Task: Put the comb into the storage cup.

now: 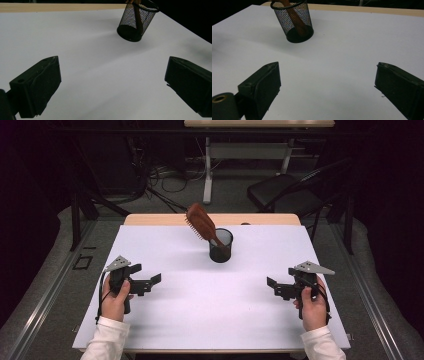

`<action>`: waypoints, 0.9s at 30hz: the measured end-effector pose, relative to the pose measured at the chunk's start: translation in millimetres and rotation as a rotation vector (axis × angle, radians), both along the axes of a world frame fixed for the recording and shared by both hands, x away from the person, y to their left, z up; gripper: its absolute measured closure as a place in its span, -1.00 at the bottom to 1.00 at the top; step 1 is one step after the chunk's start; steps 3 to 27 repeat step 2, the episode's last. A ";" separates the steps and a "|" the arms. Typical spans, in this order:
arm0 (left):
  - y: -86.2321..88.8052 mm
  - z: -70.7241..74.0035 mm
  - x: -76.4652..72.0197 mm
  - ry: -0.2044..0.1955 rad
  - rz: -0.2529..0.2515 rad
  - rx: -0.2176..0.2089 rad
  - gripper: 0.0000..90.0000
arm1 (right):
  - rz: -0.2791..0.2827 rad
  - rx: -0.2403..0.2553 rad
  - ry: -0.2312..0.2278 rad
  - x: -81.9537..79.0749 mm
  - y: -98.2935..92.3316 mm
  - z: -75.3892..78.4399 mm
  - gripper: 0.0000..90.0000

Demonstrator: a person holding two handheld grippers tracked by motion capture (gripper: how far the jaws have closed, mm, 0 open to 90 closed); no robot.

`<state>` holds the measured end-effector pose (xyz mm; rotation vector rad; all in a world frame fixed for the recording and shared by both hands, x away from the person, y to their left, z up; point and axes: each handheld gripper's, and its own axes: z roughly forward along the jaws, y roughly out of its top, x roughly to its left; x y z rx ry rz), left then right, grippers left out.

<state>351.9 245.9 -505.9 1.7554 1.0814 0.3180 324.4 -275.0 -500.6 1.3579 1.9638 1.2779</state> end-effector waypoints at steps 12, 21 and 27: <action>0.4 0.1 -0.3 -0.006 0.002 0.007 -0.99 | -0.001 -0.009 -0.011 -0.6 0.4 -0.8 -0.86; 0.4 0.1 -0.3 -0.006 0.002 0.007 -0.99 | -0.001 -0.009 -0.011 -0.6 0.4 -0.8 -0.86; 0.4 0.1 -0.3 -0.006 0.002 0.007 -0.99 | -0.001 -0.009 -0.011 -0.6 0.4 -0.8 -0.86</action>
